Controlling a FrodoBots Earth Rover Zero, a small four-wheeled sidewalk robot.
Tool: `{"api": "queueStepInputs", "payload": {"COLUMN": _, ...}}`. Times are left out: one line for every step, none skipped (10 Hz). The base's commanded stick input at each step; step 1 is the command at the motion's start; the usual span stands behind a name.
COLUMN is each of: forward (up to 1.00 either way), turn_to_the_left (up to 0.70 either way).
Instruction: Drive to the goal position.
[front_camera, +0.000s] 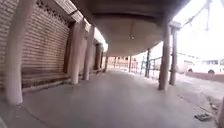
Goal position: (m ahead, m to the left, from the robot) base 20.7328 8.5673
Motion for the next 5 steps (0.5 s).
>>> {"api": "queueStepInputs", "payload": {"forward": 0.70, "turn_to_the_left": 0.00}}
{"api": "queueStepInputs", "payload": {"forward": 0.70, "turn_to_the_left": 0.00}}
{"api": "queueStepInputs", "payload": {"forward": 0.70, "turn_to_the_left": 0.00}}
{"api": "queueStepInputs", "payload": {"forward": 0.70, "turn_to_the_left": 0.00}}
{"api": "queueStepInputs", "payload": {"forward": 0.70, "turn_to_the_left": 0.00}}
